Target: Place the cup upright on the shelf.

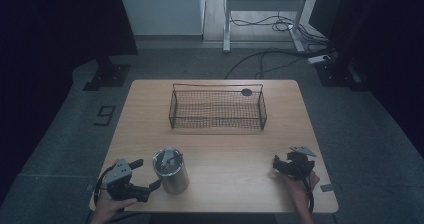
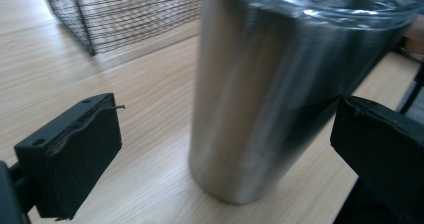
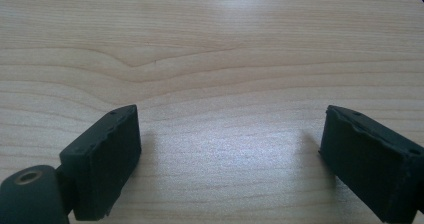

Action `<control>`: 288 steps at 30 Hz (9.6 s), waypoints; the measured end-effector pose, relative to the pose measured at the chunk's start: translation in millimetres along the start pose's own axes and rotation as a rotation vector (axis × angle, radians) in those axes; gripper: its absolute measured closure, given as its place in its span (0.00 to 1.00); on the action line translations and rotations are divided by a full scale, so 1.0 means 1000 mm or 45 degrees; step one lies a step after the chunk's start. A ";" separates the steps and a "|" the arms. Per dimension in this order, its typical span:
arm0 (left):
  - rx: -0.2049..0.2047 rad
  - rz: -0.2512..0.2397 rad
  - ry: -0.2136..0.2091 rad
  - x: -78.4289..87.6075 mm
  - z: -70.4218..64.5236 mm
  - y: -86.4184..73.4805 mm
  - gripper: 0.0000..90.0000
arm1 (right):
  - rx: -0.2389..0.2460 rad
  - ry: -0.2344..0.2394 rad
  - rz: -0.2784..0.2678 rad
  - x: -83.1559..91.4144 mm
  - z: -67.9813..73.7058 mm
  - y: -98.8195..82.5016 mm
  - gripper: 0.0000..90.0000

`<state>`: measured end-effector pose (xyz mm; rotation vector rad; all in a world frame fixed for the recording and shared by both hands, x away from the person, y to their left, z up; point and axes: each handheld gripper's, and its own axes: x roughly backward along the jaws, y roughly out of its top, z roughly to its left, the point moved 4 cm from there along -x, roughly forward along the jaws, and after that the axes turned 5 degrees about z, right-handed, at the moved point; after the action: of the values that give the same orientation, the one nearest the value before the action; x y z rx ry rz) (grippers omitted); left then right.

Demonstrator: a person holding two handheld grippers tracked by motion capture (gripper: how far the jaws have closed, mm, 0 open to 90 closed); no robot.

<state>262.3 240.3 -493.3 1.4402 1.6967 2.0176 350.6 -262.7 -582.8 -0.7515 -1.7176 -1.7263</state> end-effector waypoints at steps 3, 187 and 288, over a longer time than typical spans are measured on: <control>-0.017 0.007 -0.017 -0.005 -0.004 0.002 0.00 | 0.000 0.000 0.000 0.000 0.000 0.000 0.10; 0.128 -0.130 0.342 -0.100 0.050 0.203 0.04 | -0.026 -0.023 -0.001 -0.001 -0.003 0.001 0.10; 0.273 0.091 0.522 -0.249 0.102 0.177 0.04 | -0.027 -0.024 -0.007 -0.001 -0.003 0.000 0.11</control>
<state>547.3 90.4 -497.7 1.2158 2.1033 2.3589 351.4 -265.6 -582.9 -0.7753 -1.7176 -1.7486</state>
